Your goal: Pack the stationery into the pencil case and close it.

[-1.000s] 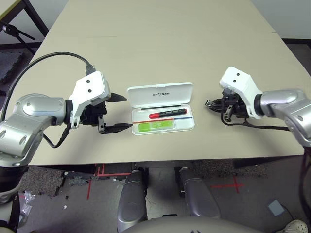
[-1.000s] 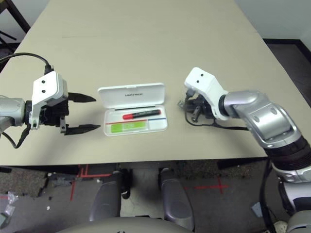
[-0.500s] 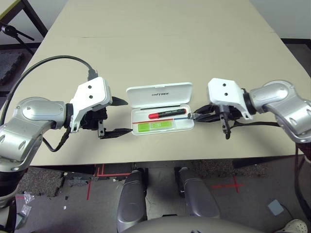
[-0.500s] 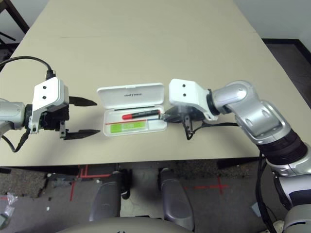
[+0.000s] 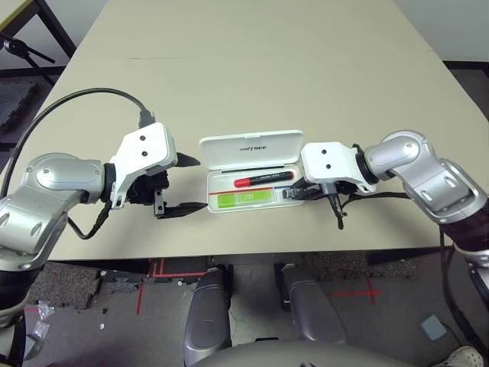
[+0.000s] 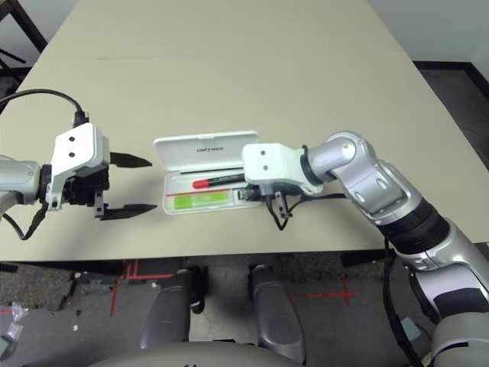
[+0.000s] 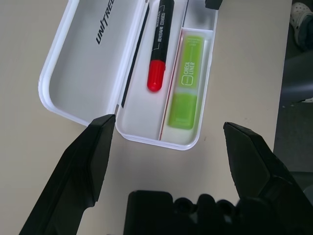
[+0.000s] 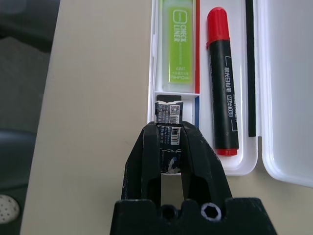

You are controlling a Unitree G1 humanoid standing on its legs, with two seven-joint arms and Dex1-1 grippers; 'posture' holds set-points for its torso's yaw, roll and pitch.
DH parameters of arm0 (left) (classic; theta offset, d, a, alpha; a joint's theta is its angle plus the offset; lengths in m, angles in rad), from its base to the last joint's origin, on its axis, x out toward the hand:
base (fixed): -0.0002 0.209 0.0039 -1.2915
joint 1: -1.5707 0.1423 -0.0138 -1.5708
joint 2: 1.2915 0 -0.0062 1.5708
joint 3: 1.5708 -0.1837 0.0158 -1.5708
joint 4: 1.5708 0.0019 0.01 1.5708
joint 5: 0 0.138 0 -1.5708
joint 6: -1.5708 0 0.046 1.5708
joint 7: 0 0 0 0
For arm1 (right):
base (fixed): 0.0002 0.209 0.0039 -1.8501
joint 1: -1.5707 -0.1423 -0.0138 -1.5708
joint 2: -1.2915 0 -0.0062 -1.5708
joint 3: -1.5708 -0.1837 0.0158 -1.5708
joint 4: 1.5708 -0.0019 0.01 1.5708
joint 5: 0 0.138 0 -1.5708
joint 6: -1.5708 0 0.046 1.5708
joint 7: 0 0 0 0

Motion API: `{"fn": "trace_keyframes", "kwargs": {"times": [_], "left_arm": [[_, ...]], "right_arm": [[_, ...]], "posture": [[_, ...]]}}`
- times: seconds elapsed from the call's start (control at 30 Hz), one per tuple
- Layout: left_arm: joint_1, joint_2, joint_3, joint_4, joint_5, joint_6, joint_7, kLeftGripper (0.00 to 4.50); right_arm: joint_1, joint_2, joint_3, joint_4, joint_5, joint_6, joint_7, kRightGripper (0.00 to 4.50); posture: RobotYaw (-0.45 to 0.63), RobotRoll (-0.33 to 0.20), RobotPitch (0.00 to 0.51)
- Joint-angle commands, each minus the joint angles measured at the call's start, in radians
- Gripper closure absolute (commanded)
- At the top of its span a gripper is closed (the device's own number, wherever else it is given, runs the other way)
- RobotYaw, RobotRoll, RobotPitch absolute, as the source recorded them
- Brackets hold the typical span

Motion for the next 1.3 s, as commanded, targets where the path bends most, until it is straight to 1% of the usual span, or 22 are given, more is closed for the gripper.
{"fn": "trace_keyframes", "kwargs": {"times": [0.03,0.2,0.27,0.3,0.4,0.47,0.6,0.7,0.77,0.8,0.83,0.93,1.0,1.03,1.07,1.13,1.23,1.3], "left_arm": [[0.002,0.013,-0.018,-0.007,0.018,-0.001,0.002,0.0],[0.005,0.008,-0.023,-0.012,0.02,0.006,0.006,0.0],[0.011,0.009,-0.02,-0.009,0.023,0.008,0.009,0.0],[0.016,0.01,-0.017,-0.007,0.023,0.01,0.011,0.0],[0.034,0.014,-0.003,0.004,0.024,0.014,0.02,0.0],[0.047,0.016,0.006,0.025,0.033,0.008,0.027,0.0],[0.061,0.017,0.015,0.049,0.042,0.001,0.032,0.0],[0.074,0.028,0.02,0.073,0.054,-0.004,0.03,0.0],[0.084,0.037,0.024,0.091,0.062,-0.006,0.03,0.4],[0.088,0.041,0.025,0.102,0.068,-0.01,0.033,0.65],[0.092,0.044,0.027,0.109,0.072,-0.013,0.036,0.99],[0.094,0.057,0.009,0.156,0.119,-0.04,0.043,2.1],[0.089,0.058,-0.008,0.182,0.158,-0.075,0.051,2.95],[0.072,0.044,-0.02,0.207,0.184,-0.106,0.066,3.28],[0.054,0.03,-0.031,0.231,0.205,-0.133,0.079,3.76],[0.018,-0.003,-0.055,0.283,0.243,-0.181,0.102,4.47],[-0.023,-0.036,-0.093,0.364,0.318,-0.243,0.141,4.47],[-0.058,-0.079,-0.108,0.419,0.342,-0.302,0.162,4.47]], "right_arm": [[0.005,0.012,0.017,0.007,-0.027,-0.02,0.002,2.86],[0.01,0.021,0.002,0.01,-0.047,-0.022,-0.012,0.96],[0.013,0.015,-0.019,0.007,-0.037,-0.005,-0.012,0.17],[0.014,0.006,-0.037,0.005,-0.023,0.011,-0.008,0.01],[0.015,-0.048,-0.111,0.002,0.037,0.076,0.03,0.01],[0.026,-0.121,-0.173,0.014,0.084,0.109,0.077,0.01],[0.05,-0.225,-0.243,0.038,0.135,0.139,0.131,0.01],[0.094,-0.323,-0.305,0.057,0.174,0.17,0.176,0.01],[0.131,-0.382,-0.35,0.06,0.207,0.184,0.203,0.0],[0.144,-0.404,-0.371,0.063,0.219,0.188,0.208,0.0],[0.153,-0.415,-0.383,0.064,0.227,0.191,0.209,0.0],[0.171,-0.437,-0.411,0.069,0.238,0.194,0.203,0.0],[0.178,-0.442,-0.418,0.065,0.246,0.197,0.199,0.0],[0.18,-0.442,-0.42,0.061,0.25,0.2,0.197,0.0],[0.182,-0.44,-0.422,0.057,0.254,0.203,0.193,0.0],[0.187,-0.436,-0.421,0.05,0.256,0.206,0.184,0.0],[0.192,-0.433,-0.419,0.045,0.26,0.207,0.172,0.0],[0.193,-0.432,-0.417,0.041,0.262,0.207,0.165,0.0]], "posture": [[-0.05,0.0,0.207],[-0.05,0.0,0.211],[-0.05,0.0,0.211],[-0.05,0.0,0.211],[-0.06,0.0,0.213],[-0.07,0.0,0.212],[-0.07,0.0,0.211],[-0.07,0.0,0.211],[-0.07,0.0,0.211],[-0.07,0.0,0.211],[-0.07,0.0,0.21],[-0.08,0.0,0.21],[-0.09,0.0,0.209],[-0.09,0.0,0.208],[-0.09,0.0,0.207],[-0.09,0.0,0.204],[-0.1,0.0,0.2],[-0.1,0.0,0.197]]}}
